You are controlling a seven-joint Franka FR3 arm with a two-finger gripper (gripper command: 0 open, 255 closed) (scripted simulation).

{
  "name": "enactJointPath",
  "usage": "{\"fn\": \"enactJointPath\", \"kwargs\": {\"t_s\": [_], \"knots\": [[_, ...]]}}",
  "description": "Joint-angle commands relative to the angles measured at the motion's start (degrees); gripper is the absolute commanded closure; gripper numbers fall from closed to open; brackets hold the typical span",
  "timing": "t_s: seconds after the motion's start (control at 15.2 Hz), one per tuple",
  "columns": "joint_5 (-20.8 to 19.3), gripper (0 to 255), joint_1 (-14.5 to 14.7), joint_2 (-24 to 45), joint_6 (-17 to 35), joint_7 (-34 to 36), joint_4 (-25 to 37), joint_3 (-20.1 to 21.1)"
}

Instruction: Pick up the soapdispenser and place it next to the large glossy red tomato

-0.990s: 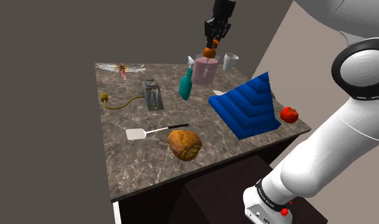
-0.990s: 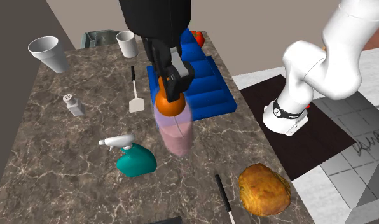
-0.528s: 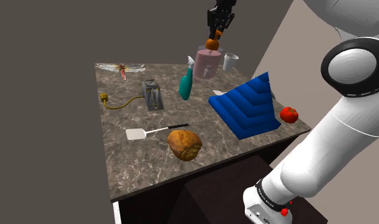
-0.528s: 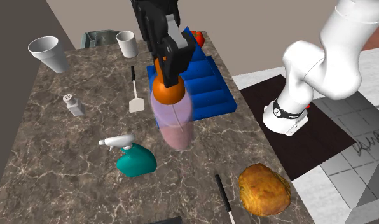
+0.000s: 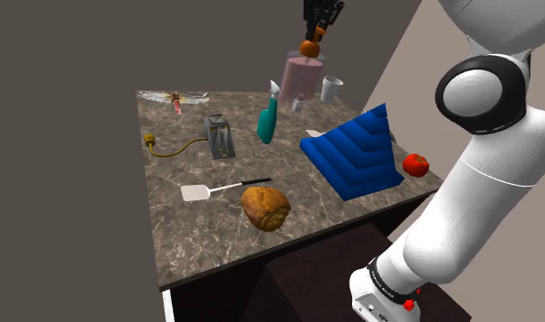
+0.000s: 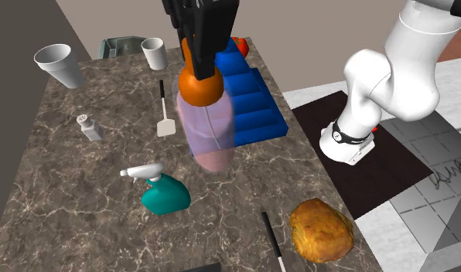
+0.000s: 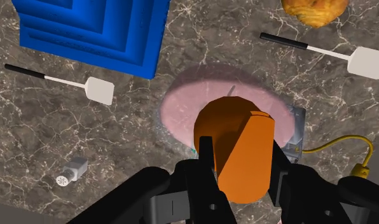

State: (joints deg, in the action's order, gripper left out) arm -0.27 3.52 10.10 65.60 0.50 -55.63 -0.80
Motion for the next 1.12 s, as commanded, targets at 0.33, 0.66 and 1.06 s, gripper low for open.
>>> {"fn": "enactJointPath", "kwargs": {"t_s": [0.33, 0.66, 1.06], "knots": [[0.08, 255, -3.91, -6.32, 2.88, -6.52, -9.17, -2.65], [-0.3, 255, -7.41, -11.24, 6.34, -13.33, -17.49, -5.85], [-0.98, 255, -11.27, -14.29, 9.42, -21.67, -23.49, -10.2]]}}
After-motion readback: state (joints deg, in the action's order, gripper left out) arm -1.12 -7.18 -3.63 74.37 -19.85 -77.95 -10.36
